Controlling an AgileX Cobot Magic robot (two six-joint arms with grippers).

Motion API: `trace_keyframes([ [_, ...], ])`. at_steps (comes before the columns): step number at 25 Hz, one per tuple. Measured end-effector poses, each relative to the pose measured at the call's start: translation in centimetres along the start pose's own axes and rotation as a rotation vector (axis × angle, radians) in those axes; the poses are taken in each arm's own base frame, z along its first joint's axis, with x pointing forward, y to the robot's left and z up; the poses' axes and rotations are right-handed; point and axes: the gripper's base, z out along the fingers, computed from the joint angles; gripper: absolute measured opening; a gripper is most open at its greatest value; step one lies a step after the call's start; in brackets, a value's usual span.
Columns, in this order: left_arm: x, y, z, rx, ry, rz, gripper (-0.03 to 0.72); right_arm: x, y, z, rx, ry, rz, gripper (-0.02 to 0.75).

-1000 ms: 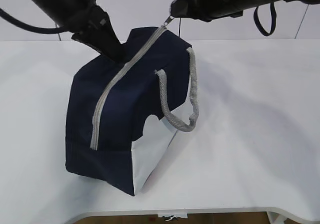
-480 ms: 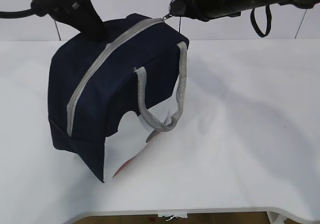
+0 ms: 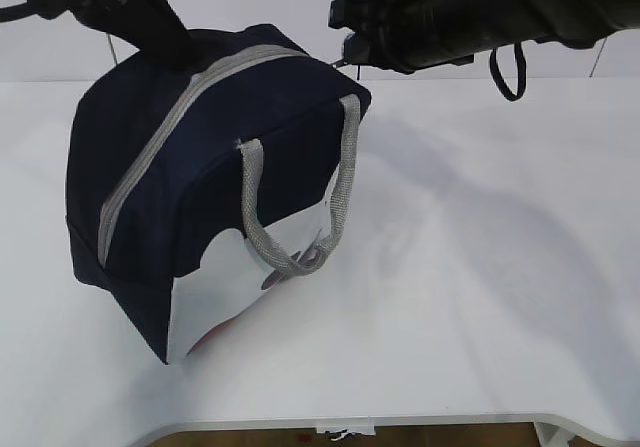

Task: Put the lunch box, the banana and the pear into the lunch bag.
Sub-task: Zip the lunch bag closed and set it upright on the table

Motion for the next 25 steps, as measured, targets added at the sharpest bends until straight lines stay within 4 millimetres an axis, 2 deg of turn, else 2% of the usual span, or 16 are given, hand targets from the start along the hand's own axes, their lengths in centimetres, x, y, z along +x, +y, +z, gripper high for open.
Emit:
trace_keyframes([
  [7, 0.0, 0.0, 0.0, 0.004, -0.003, -0.002, 0.012, 0.8, -2.0, 1.3, 0.035, 0.040, 0.026, -0.010],
  [13, 0.0, -0.1, 0.0, 0.009, 0.004, -0.002, 0.012, 2.6, -2.9, 3.3, 0.038, 0.119, 0.056, -0.010],
  [25, 0.0, -0.1, -0.1, 0.010, 0.004, -0.001, 0.012, 2.9, -3.0, 3.6, 0.036, 0.131, 0.066, -0.010],
])
